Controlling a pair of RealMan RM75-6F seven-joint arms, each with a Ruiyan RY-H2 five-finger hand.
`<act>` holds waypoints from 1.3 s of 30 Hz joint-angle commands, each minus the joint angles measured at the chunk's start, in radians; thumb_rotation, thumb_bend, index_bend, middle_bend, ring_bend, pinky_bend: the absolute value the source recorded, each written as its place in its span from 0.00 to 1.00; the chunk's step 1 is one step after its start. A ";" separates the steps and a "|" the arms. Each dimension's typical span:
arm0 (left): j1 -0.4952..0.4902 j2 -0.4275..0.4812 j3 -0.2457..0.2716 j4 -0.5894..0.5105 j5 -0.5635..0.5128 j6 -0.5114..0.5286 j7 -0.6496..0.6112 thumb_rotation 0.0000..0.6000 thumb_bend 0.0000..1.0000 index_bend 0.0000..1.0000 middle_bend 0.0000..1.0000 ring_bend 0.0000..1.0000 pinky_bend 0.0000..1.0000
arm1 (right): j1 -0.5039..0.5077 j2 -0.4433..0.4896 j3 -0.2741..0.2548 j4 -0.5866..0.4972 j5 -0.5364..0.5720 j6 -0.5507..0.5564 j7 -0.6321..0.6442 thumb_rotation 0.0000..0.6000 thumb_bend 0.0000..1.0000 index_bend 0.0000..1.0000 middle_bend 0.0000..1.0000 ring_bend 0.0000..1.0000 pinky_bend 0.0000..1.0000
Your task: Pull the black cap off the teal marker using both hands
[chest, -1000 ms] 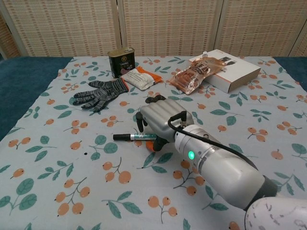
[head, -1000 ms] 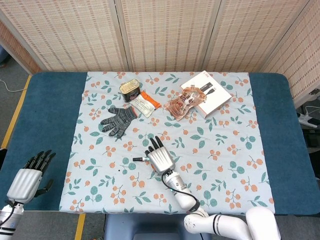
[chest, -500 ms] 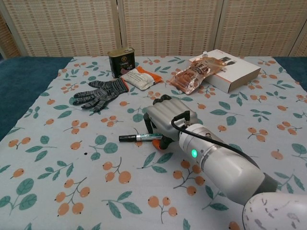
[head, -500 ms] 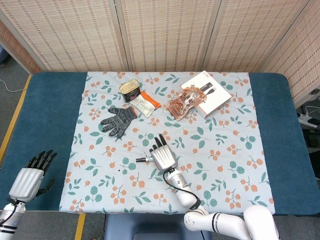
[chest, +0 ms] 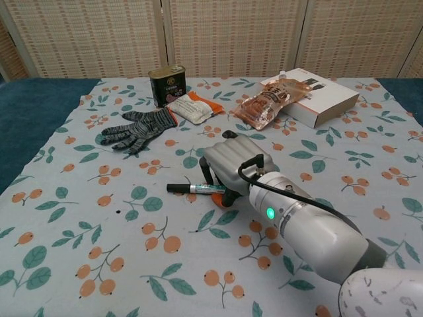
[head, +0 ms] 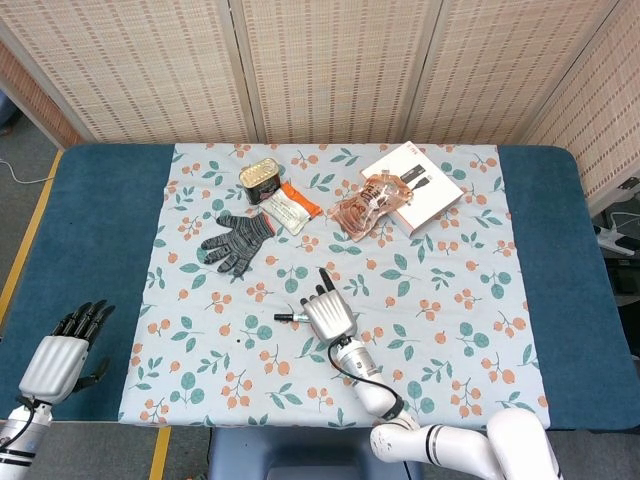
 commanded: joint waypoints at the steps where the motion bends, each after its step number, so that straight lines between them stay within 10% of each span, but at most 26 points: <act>1: 0.001 -0.001 0.001 0.002 0.003 0.003 -0.003 1.00 0.38 0.00 0.00 0.00 0.15 | 0.002 0.000 -0.004 -0.001 0.003 0.002 -0.004 1.00 0.34 0.82 0.66 0.34 0.00; 12: -0.008 -0.026 0.001 0.017 0.037 0.019 -0.064 1.00 0.40 0.10 0.01 0.03 0.21 | 0.005 0.037 -0.053 -0.027 -0.105 0.052 0.066 1.00 0.37 0.96 0.82 0.47 0.00; 18: -0.095 -0.106 -0.070 0.010 0.037 -0.022 -0.173 1.00 0.44 0.27 0.28 0.23 0.45 | -0.003 0.105 -0.046 -0.137 -0.108 0.058 0.066 1.00 0.37 0.96 0.82 0.47 0.00; 22: -0.185 -0.208 -0.146 -0.029 -0.076 -0.149 -0.019 1.00 0.50 0.46 0.43 0.31 0.48 | -0.006 0.124 -0.036 -0.181 -0.087 0.062 0.041 1.00 0.37 0.96 0.82 0.47 0.00; 39: -0.362 -0.651 -0.213 0.147 -0.285 -0.239 0.420 1.00 0.36 0.24 0.40 0.29 0.45 | 0.015 0.088 -0.018 -0.164 -0.034 0.056 0.023 1.00 0.37 0.96 0.82 0.48 0.00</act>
